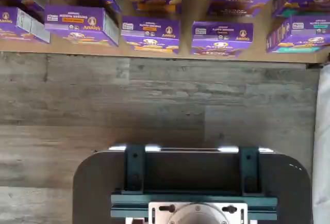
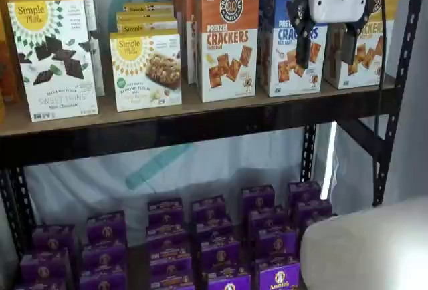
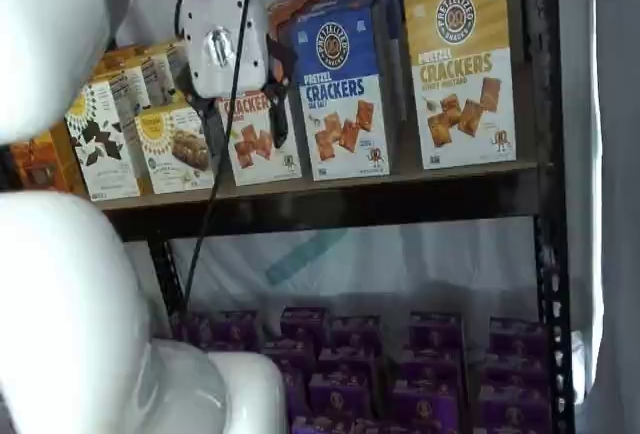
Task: Retrieve the yellow and white box located on the top shelf, the sixth one from the left
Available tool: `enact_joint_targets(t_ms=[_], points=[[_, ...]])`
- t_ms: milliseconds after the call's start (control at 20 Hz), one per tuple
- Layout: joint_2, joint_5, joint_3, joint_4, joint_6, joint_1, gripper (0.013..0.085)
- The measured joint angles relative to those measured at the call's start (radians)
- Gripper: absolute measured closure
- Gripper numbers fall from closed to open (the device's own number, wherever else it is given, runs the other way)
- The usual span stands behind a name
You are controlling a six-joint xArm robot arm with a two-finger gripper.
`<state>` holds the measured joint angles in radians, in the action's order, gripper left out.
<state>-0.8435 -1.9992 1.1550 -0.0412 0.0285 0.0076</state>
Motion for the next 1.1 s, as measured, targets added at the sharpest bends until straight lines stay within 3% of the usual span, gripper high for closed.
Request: enact_joint_targets(t_ms=[100,300,650,800,950,1100], points=[[0.007,-0.015,0.005,-0.067,-0.029,-0.061,0.013],[0.005,-0.016,0.002,-0.069,-0.028,-0.057,0.013],[-0.024,0.05,-0.035,0.009,-0.01,-0.005,0.013],[-0.041,0.107,-0.065,0.068,0.001,0.025,0.013],[-0.05,0.146,-0.081,0.09,-0.007,0.02,0.013],[-0.045,0.205,-0.093,0.098,-0.062,-0.039,0.013]])
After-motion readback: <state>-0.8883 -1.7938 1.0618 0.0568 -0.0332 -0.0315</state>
